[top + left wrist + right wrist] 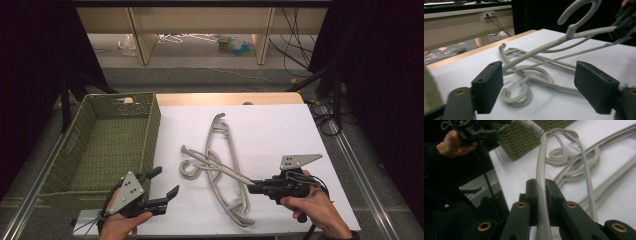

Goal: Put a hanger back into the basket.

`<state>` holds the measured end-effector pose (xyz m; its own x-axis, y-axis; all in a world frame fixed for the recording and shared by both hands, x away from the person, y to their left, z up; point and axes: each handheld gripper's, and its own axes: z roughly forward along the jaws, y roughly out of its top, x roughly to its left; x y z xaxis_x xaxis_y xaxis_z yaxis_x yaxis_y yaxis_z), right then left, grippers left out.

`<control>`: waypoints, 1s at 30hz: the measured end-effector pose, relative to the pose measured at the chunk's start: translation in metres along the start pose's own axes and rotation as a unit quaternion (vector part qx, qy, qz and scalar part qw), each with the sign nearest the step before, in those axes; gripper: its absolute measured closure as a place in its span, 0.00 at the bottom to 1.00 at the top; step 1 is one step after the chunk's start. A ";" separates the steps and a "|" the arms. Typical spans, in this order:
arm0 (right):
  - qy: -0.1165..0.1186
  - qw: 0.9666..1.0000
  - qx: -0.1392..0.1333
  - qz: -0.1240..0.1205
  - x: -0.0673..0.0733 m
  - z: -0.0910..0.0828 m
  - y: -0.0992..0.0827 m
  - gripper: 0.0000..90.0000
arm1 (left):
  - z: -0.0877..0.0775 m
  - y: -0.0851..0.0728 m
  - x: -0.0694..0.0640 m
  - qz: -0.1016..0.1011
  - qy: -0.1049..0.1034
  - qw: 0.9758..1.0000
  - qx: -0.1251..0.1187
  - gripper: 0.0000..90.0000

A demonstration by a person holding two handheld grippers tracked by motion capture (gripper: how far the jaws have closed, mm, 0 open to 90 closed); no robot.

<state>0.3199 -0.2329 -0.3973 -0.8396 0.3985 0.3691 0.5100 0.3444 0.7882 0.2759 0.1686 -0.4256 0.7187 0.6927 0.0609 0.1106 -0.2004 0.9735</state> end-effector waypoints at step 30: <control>0.044 0.998 -0.002 -0.043 0.005 -0.001 -0.002 0.91 | 0.092 0.021 -0.001 0.174 -0.154 0.966 0.112 0.69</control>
<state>0.3147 -0.2329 -0.3967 -0.8933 0.2916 0.3420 0.4351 0.3709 0.8204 0.3409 0.1005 -0.4257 0.9056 0.3240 0.2738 -0.0536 -0.5530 0.8315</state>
